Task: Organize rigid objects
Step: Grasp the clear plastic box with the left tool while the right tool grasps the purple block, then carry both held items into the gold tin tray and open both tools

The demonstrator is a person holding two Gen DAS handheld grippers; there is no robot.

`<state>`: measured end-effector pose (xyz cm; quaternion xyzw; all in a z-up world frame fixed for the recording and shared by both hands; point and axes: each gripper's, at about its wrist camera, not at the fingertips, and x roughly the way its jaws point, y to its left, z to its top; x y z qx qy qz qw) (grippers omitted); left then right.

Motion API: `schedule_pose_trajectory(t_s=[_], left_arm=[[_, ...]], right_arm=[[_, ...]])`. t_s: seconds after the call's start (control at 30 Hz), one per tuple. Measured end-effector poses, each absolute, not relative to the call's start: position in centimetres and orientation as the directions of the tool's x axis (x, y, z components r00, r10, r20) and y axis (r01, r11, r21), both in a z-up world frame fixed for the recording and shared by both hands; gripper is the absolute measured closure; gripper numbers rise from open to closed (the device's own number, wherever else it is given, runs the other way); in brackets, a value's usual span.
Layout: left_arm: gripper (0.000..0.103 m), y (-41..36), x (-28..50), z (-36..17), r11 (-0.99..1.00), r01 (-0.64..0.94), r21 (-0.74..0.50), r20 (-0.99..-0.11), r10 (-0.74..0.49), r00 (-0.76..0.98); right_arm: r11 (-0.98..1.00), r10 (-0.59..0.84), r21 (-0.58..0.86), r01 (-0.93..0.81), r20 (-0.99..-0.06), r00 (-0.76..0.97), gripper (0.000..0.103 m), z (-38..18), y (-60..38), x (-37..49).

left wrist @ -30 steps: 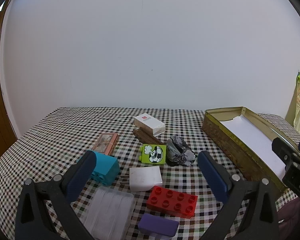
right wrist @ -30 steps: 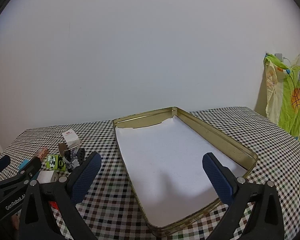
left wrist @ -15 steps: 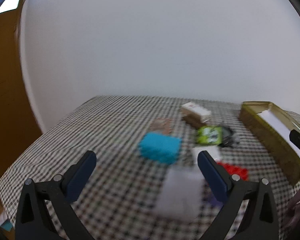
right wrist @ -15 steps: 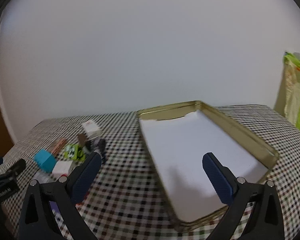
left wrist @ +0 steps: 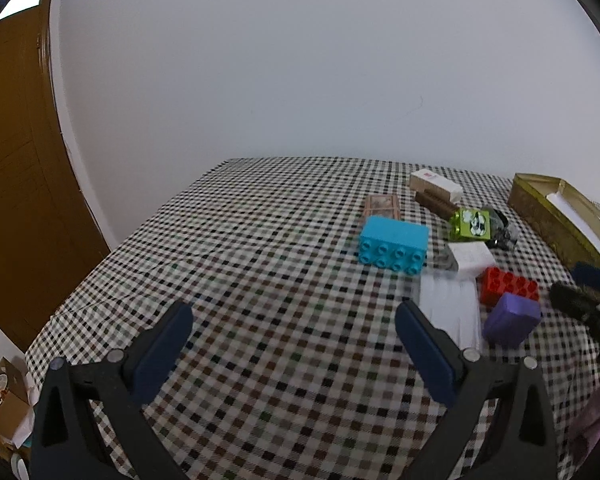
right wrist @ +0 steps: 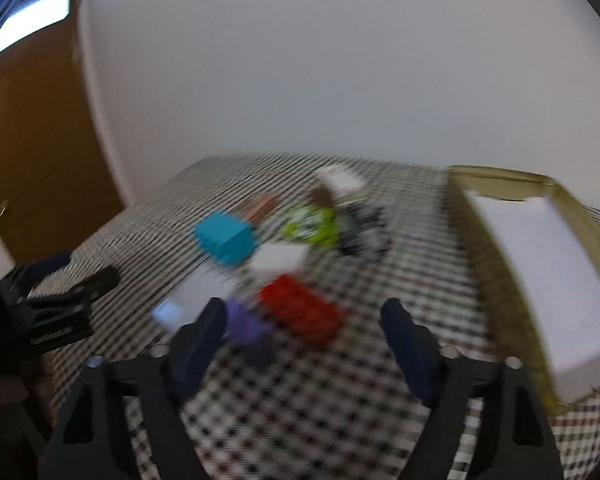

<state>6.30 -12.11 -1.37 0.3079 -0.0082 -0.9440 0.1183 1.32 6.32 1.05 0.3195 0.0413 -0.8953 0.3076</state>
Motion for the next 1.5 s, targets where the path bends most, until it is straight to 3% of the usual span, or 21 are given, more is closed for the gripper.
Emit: schedule_pose_trajectory(t_s=[0.1,0.2,0.37,0.5,0.9,0.97,1.2,1.5], left_arm=[[0.001,-12.1,6.6,-1.4,-0.975,0.203,0.087,-0.586,-0.215,-0.781],[0.001,-12.3,6.7,-1.4,-0.977,0.197,0.085,-0.588,-0.209,-0.781],[0.001,-11.9,6.1,-1.8,-0.982,0.172,0.078,-0.611,-0.183,-0.77],[0.001,-11.4,6.0,-1.7,-0.986,0.152,0.061,-0.617,-0.157,-0.771],[0.001,-6.5,3.2,-2.6,-0.999,0.036,0.024,-0.688,-0.042,-0.724],[0.005,-5.9,2.3,-3.1,-0.999,0.041,0.029,-0.711,-0.049,-0.701],[0.048,-5.3,0.0,-4.9,-0.999,0.037,-0.033,-0.781,0.003,-0.624],[0.049,-6.3,1.1,-3.7,-0.991,0.056,-0.123,-0.74,0.055,-0.671]], right_arm=[[-0.776,-0.536,0.108,0.621,-0.63,-0.561,0.036,0.5,4.2,1.2],[-0.759,-0.521,0.081,0.646,-0.67,-0.528,0.059,-0.2,2.5,0.8],[-0.738,-0.525,0.126,0.663,-0.725,-0.447,0.066,-1.5,1.6,-0.3],[-0.725,-0.534,0.149,0.672,-0.738,-0.412,0.081,-2.3,1.8,-0.3],[-0.706,-0.606,0.211,0.676,-0.674,-0.423,0.081,-0.8,5.9,0.0],[-0.706,-0.614,0.235,0.668,-0.672,-0.413,0.081,-1.0,6.4,-0.3],[-0.697,-0.649,0.284,0.658,-0.639,-0.411,0.081,-0.2,7.9,-0.1],[-0.711,-0.665,0.299,0.636,-0.579,-0.471,0.081,1.1,10.0,0.1]])
